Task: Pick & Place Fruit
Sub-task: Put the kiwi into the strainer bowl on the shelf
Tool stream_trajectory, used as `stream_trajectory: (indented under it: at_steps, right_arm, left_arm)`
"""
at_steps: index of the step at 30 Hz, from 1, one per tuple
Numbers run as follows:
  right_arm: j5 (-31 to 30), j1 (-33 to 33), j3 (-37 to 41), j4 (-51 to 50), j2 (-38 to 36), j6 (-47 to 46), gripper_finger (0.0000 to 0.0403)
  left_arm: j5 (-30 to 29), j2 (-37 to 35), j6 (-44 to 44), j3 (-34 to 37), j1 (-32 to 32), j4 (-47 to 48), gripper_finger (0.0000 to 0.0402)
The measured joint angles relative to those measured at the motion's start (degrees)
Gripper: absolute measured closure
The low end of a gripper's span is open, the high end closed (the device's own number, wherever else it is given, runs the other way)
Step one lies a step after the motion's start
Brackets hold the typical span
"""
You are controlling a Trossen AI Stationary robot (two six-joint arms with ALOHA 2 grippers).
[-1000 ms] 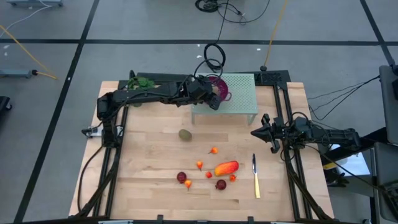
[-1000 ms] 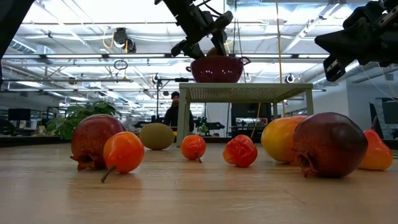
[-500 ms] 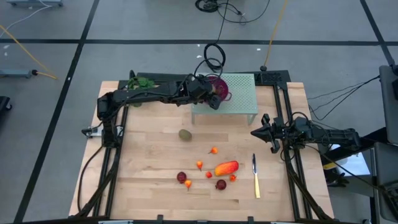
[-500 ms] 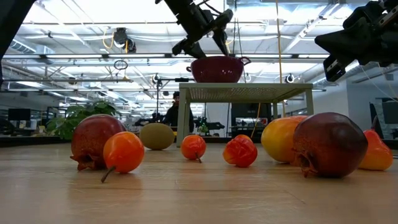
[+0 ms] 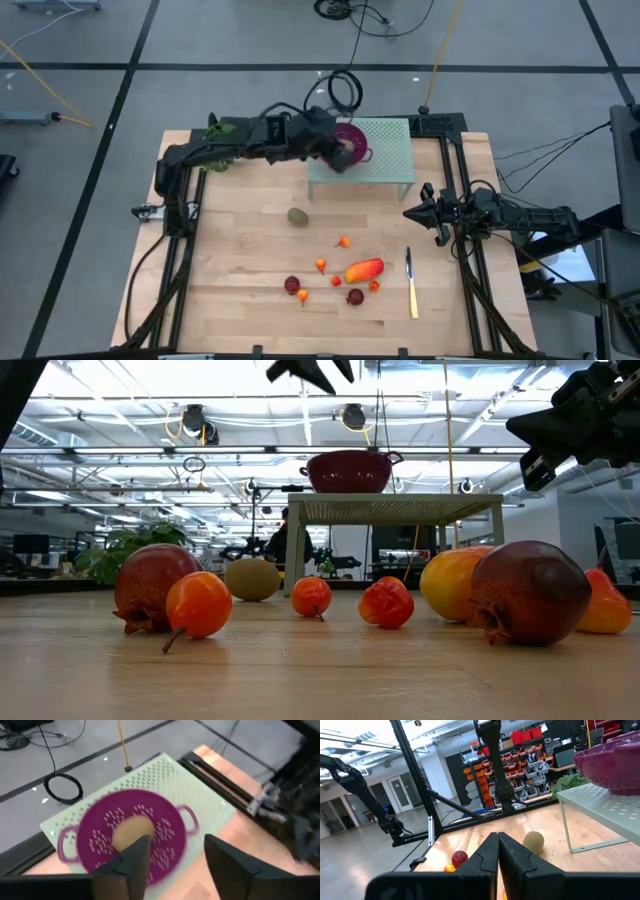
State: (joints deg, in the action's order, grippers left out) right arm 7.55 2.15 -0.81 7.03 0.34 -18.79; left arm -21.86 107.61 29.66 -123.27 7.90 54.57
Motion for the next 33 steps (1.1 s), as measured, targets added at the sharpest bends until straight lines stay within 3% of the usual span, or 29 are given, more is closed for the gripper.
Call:
stream_trajectory:
  at_steps: [10, 19, 29, 33]
  right_arm:
    - [0.00, 0.00, 0.00, 0.00, 0.00, -0.01, 0.0399]
    - [0.00, 0.00, 0.01, -0.01, 0.02, -0.02, 0.0399]
    - [0.00, 0.00, 0.02, 0.02, 0.00, 0.00, 0.0399]
    - [0.00, 0.00, 0.01, 0.02, 0.02, -0.01, 0.0399]
  left_arm:
    - [-6.28, -0.04, 0.48, -1.87, -11.08, 6.08, 0.0319]
    - [-6.67, -1.25, 18.12, -1.87, -20.79, 17.37, 0.0393]
    - [-7.16, -1.29, 33.70, -1.87, -29.56, 19.21, 0.0389]
    - [-9.98, -1.29, 37.68, -1.87, -31.67, 20.63, 0.0399]
